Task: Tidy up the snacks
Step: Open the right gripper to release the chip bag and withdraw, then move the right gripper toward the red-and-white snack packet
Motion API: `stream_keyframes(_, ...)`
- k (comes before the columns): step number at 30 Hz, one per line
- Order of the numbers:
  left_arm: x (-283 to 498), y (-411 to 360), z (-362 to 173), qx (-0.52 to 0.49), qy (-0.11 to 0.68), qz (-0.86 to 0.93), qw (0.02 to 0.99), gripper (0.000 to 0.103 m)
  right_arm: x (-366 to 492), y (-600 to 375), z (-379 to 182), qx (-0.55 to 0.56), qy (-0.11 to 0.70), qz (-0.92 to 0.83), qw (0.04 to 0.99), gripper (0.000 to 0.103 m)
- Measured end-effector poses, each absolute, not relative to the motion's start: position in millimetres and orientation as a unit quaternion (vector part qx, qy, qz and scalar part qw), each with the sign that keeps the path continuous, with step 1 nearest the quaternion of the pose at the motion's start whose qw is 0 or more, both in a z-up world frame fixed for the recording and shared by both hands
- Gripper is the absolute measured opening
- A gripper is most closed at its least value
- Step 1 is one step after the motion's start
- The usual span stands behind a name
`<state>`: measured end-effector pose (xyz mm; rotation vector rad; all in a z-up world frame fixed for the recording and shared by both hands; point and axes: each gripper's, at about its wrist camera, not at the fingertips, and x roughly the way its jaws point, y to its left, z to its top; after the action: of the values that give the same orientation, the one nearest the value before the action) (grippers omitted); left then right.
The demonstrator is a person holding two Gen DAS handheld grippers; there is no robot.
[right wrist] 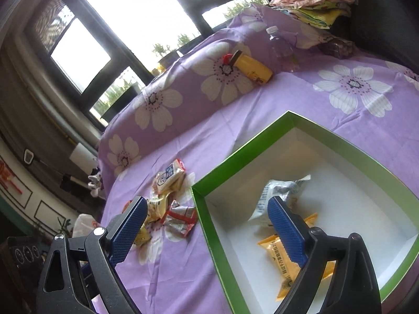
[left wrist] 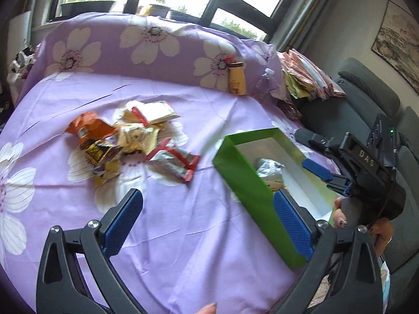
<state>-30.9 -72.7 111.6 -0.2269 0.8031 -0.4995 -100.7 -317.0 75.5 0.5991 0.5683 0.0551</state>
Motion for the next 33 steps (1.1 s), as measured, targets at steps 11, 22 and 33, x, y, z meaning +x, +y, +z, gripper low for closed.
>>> stream_keyframes(11,-11,2,52,-0.123,0.400,-0.066,0.906,0.099,-75,-234,62,0.202,0.311,0.061,0.927,0.093)
stream_keyframes(22,-11,19,57,-0.156,0.394,-0.062,0.904,0.099,-64,-202,43,0.191,0.321,0.069,0.925,0.093)
stream_keyframes(33,-10,23,59,-0.176,0.404,-0.074,0.894,0.099,-60,-193,34,0.170,0.342,0.062,0.922,0.093)
